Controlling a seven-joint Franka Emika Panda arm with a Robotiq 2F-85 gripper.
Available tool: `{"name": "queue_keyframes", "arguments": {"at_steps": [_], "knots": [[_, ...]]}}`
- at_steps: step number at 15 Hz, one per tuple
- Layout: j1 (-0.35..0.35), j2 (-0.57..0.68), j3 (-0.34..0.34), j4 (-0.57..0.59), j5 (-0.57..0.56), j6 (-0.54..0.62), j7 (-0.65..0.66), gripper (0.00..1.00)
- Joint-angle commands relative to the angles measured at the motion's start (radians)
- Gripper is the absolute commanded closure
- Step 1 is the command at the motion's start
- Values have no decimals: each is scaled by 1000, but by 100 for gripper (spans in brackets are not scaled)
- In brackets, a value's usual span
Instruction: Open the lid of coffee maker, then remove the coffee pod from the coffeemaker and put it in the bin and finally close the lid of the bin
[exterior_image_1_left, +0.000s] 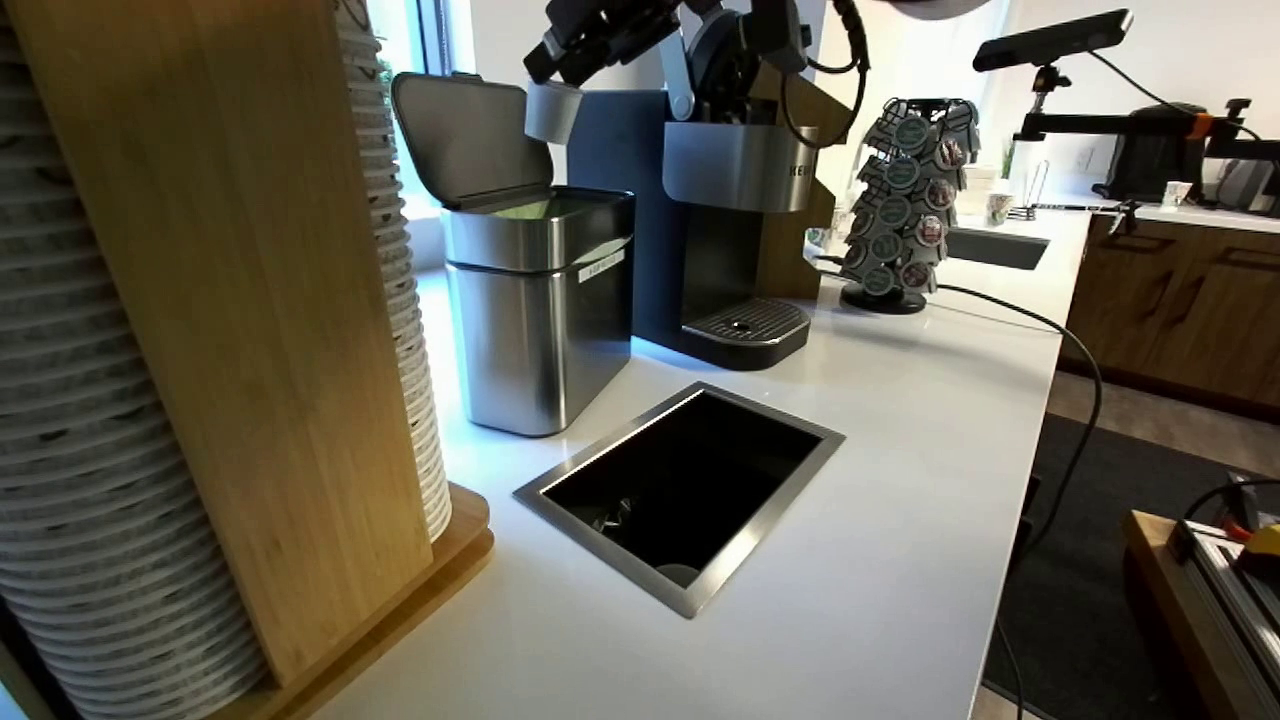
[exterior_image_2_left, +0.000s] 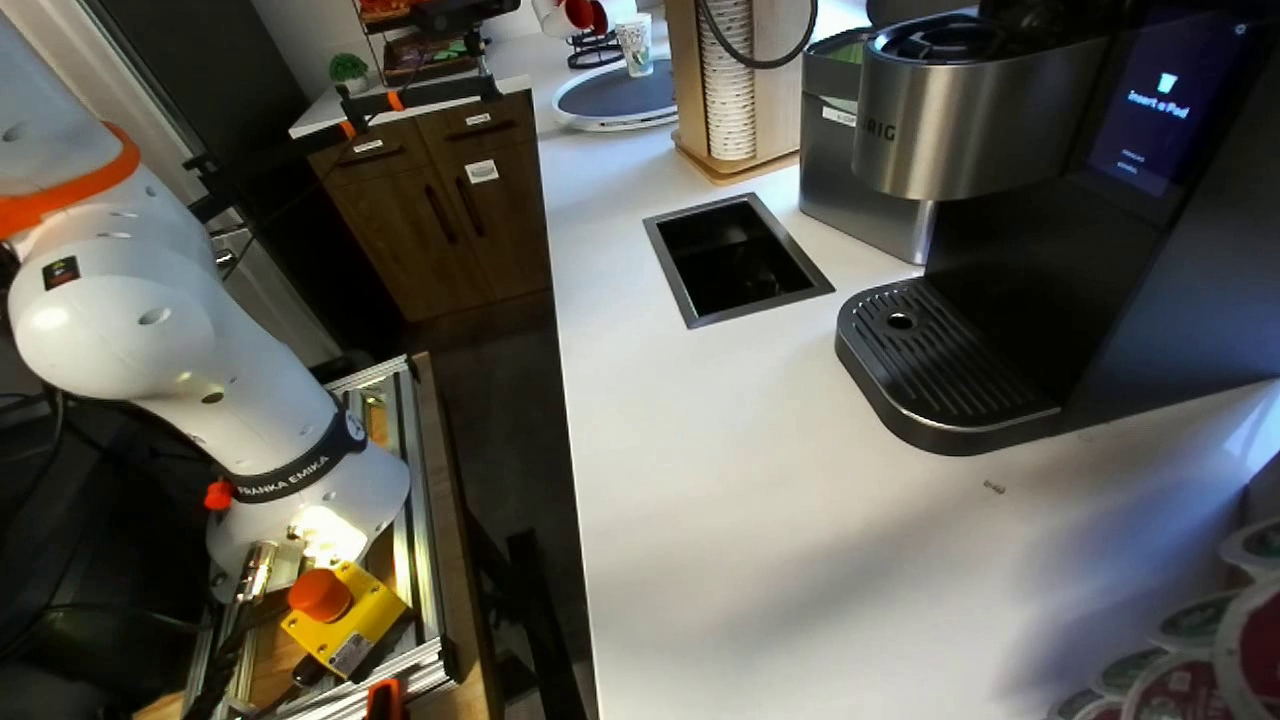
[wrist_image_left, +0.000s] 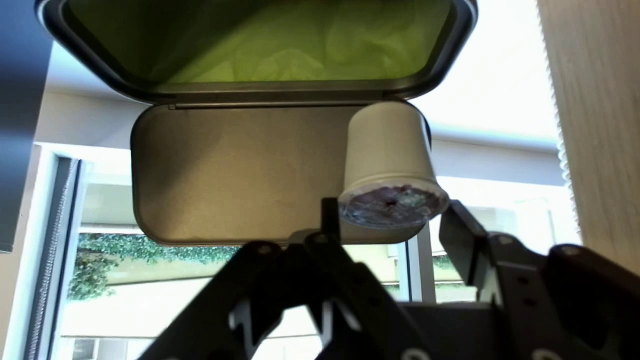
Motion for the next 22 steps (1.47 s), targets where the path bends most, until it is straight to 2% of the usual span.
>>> {"name": "queue_keyframes", "arguments": {"at_steps": [1, 2, 3, 4, 7, 13, 14, 15, 18, 20, 22], "knots": [[1, 117, -1, 76, -5, 92, 53, 72], [-73, 142, 65, 94, -51, 109, 99, 72], [-81, 164, 68, 111, -59, 115, 110, 72], [-20, 189, 8, 128, -31, 132, 94, 72], [-1, 237, -26, 168, -34, 128, 100, 72], [91, 288, -154, 222, -36, 90, 102, 72], [115, 295, -186, 228, -36, 81, 105, 22], [135, 300, -210, 232, -36, 76, 105, 19], [201, 312, -291, 242, -37, 54, 112, 1], [239, 315, -333, 247, -36, 40, 120, 0], [257, 300, -339, 249, -27, 42, 119, 0]]}}
